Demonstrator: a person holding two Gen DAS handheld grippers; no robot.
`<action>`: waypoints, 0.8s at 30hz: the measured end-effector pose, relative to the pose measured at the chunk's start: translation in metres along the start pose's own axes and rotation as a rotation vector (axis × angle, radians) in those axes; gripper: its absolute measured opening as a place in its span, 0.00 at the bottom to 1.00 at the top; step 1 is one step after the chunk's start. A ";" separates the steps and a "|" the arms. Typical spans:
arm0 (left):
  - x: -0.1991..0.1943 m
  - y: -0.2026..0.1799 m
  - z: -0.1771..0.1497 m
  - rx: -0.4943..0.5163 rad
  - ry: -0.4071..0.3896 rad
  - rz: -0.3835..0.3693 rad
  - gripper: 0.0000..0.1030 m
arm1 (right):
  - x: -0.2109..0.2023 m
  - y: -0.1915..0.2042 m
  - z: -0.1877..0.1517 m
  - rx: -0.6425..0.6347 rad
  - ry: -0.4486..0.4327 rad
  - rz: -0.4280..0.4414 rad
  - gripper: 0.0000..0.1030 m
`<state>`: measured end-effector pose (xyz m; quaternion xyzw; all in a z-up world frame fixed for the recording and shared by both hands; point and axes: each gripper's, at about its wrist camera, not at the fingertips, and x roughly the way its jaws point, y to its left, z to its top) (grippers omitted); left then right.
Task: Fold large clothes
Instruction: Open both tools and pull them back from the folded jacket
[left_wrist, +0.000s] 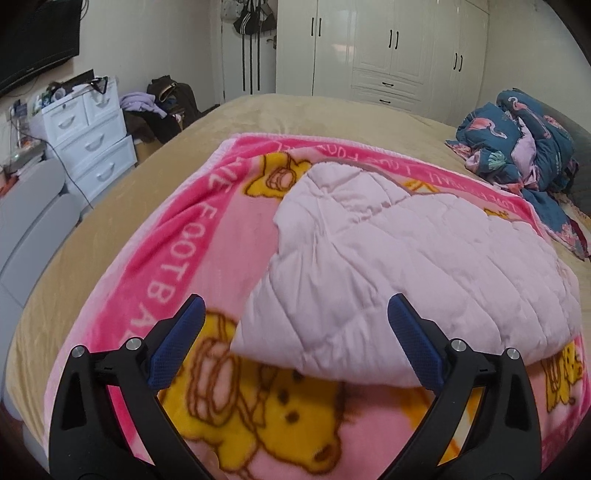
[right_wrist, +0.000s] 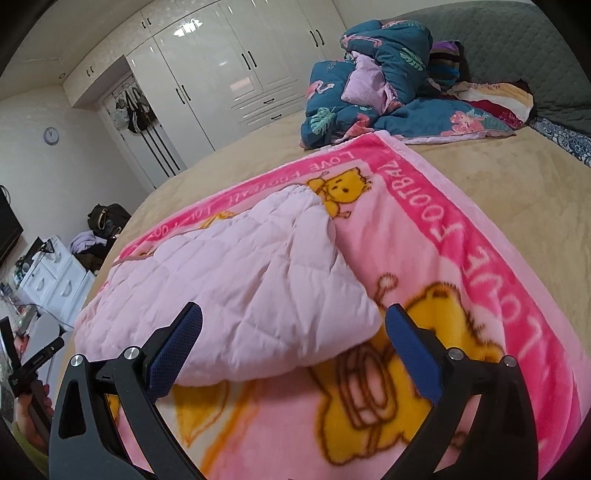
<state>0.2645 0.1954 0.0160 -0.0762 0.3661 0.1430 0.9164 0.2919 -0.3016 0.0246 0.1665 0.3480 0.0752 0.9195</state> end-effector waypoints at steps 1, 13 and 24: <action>-0.001 0.001 -0.003 -0.001 0.003 0.002 0.90 | -0.001 0.000 -0.002 0.002 0.002 -0.001 0.96; -0.003 0.009 -0.034 -0.071 0.073 -0.040 0.90 | 0.000 -0.012 -0.033 0.073 0.046 0.004 0.96; 0.014 0.009 -0.051 -0.181 0.158 -0.141 0.91 | 0.026 -0.022 -0.052 0.172 0.081 0.001 0.96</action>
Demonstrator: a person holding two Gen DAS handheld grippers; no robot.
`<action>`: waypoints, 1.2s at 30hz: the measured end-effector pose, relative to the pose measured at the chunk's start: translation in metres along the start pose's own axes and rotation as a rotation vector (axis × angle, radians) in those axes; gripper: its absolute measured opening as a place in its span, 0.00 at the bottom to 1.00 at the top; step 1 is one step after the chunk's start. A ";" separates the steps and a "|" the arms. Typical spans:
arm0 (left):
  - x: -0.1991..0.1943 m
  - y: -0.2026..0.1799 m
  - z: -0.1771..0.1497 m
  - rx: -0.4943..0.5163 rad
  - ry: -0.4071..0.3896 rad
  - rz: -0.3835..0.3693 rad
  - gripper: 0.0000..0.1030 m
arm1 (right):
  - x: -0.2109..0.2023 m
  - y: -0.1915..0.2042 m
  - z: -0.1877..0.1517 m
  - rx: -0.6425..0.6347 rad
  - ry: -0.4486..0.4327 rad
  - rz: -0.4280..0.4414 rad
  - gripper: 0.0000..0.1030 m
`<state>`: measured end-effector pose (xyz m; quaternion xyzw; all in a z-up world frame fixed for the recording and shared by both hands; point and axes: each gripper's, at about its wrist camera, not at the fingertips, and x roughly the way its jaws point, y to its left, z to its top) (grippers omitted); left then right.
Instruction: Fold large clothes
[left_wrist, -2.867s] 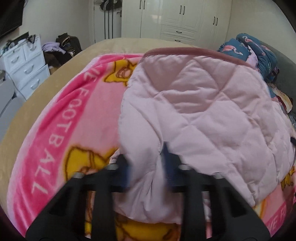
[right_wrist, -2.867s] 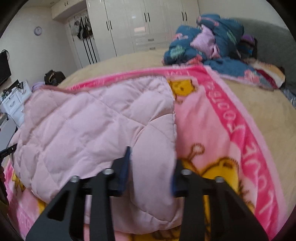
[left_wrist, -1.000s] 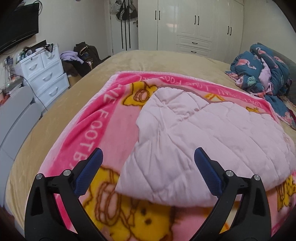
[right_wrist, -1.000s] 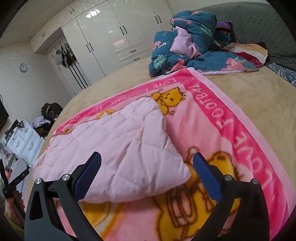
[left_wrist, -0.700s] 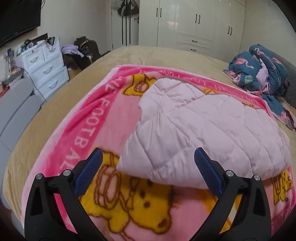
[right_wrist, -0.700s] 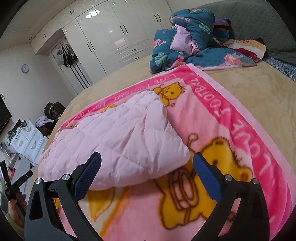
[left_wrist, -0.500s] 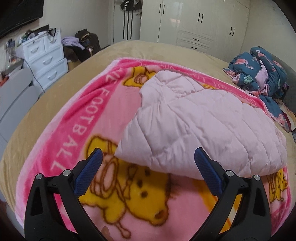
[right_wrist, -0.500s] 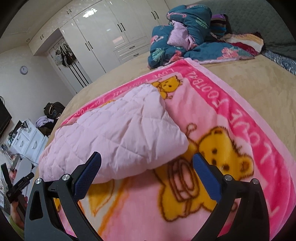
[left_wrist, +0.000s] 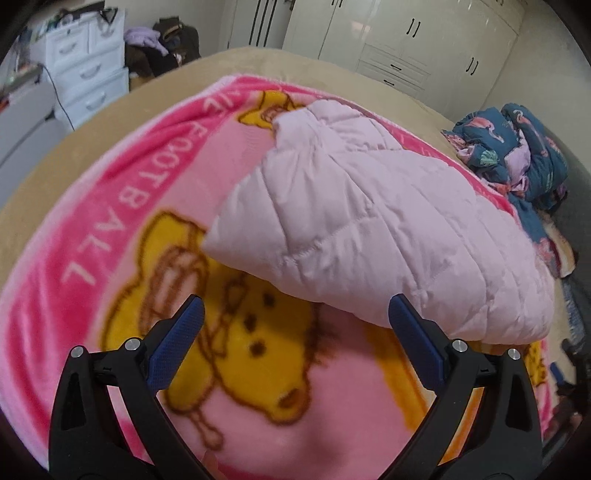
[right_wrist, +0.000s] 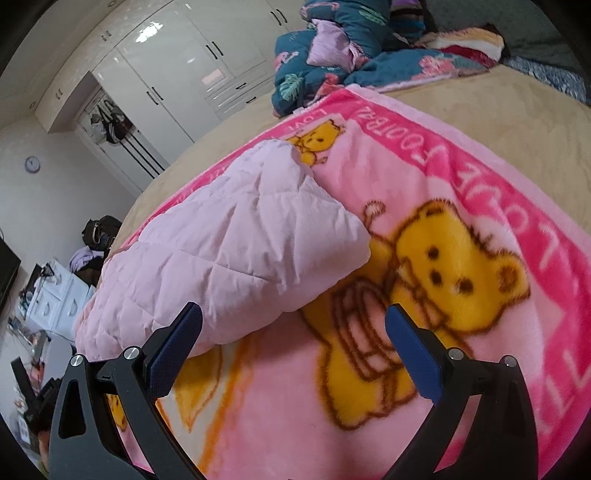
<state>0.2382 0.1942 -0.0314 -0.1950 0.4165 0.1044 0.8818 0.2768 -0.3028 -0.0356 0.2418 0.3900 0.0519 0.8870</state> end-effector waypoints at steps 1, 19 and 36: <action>0.002 0.000 0.000 -0.006 0.005 -0.007 0.91 | 0.004 -0.001 0.000 0.019 0.005 0.004 0.96; 0.070 0.015 0.024 -0.331 0.079 -0.166 0.91 | 0.071 -0.012 0.016 0.173 0.065 0.028 0.96; 0.117 0.008 0.040 -0.342 0.050 -0.174 0.92 | 0.129 -0.011 0.028 0.227 0.087 0.108 0.96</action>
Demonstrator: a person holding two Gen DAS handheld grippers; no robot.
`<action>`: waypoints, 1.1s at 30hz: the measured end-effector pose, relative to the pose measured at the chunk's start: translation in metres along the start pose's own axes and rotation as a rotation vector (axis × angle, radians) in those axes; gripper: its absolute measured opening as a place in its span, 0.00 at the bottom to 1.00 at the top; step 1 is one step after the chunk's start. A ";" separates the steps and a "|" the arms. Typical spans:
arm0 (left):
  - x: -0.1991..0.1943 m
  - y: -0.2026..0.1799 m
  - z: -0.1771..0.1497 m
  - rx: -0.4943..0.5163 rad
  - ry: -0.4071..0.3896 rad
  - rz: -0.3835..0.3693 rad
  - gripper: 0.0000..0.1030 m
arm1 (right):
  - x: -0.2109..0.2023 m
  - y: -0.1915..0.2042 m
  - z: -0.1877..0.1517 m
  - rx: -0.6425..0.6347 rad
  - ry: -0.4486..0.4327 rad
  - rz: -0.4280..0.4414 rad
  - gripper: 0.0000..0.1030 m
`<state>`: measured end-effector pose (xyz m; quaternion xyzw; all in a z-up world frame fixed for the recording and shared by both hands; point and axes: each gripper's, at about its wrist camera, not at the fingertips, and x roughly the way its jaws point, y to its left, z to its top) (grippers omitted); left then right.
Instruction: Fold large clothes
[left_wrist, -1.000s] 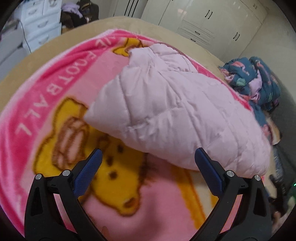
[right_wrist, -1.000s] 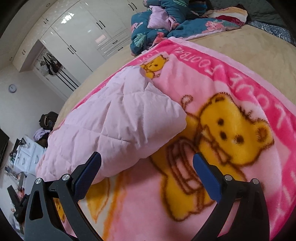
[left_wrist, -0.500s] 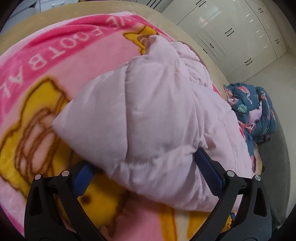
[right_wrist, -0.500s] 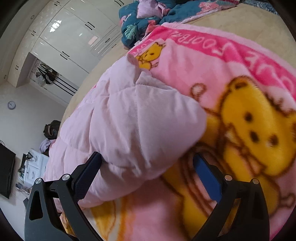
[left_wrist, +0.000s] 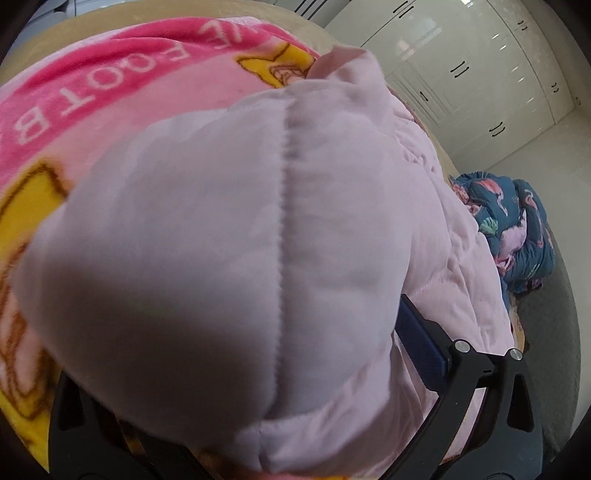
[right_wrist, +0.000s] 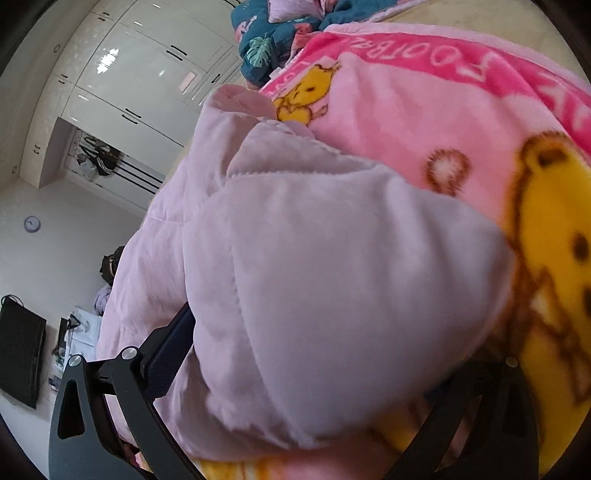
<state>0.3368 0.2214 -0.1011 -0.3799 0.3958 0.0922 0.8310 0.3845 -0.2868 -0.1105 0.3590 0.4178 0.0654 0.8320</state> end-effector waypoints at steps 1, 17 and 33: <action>0.001 -0.001 -0.001 0.004 -0.002 0.000 0.92 | 0.001 0.001 0.001 -0.007 -0.002 -0.002 0.96; -0.054 -0.064 0.000 0.303 -0.154 0.059 0.28 | -0.040 0.082 -0.008 -0.449 -0.116 -0.046 0.31; -0.150 -0.073 -0.034 0.426 -0.223 0.037 0.26 | -0.142 0.153 -0.069 -0.857 -0.282 0.033 0.26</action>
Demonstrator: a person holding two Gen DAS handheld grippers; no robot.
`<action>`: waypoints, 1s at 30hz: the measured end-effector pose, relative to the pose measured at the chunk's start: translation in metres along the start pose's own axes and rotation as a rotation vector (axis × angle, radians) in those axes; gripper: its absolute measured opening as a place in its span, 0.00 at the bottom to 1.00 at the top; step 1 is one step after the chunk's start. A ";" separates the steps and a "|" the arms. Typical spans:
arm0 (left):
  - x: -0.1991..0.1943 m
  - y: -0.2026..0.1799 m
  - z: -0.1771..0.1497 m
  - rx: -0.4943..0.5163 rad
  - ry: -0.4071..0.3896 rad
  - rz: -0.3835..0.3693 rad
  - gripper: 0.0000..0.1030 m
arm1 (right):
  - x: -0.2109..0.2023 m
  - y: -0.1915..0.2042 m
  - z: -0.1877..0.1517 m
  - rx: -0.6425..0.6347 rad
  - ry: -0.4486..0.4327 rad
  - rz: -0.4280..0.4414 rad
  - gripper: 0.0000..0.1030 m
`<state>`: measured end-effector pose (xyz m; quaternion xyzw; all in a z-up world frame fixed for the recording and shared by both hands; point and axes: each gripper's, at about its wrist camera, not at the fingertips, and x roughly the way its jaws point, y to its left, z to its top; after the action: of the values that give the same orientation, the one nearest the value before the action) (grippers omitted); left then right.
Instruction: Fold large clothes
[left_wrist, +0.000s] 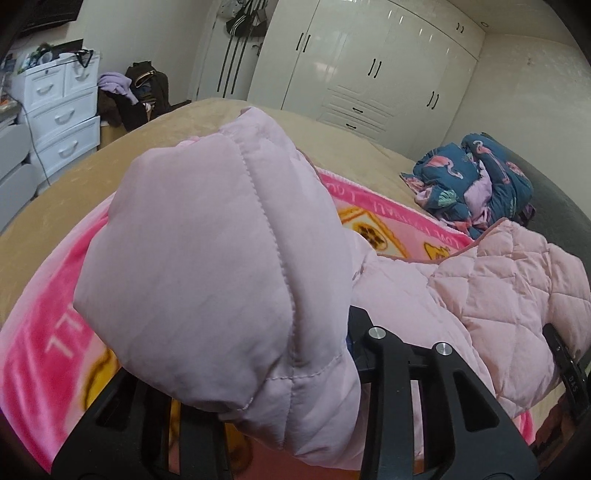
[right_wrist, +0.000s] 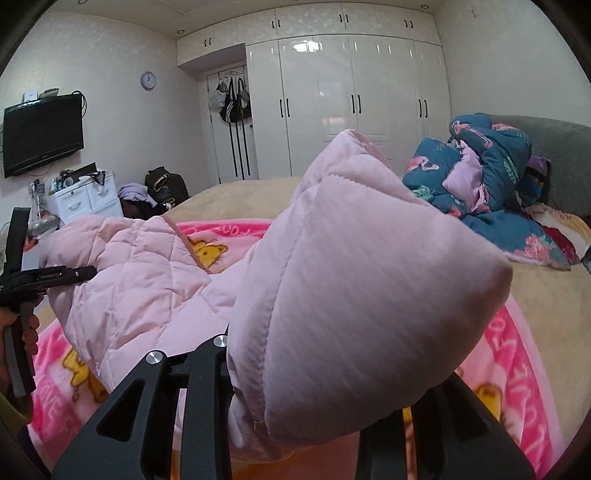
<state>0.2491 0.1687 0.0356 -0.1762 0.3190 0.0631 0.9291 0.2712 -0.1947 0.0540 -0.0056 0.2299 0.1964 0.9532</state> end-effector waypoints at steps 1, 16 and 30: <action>-0.004 -0.001 -0.003 0.002 0.001 0.000 0.26 | -0.006 -0.001 -0.004 -0.001 0.003 0.000 0.26; -0.051 0.000 -0.058 0.034 0.008 0.003 0.27 | -0.059 -0.008 -0.052 0.083 0.042 0.003 0.27; -0.036 0.020 -0.092 0.021 0.076 0.066 0.32 | -0.048 -0.042 -0.121 0.353 0.190 -0.040 0.34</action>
<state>0.1634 0.1529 -0.0156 -0.1581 0.3604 0.0834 0.9155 0.1953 -0.2630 -0.0365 0.1386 0.3496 0.1327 0.9170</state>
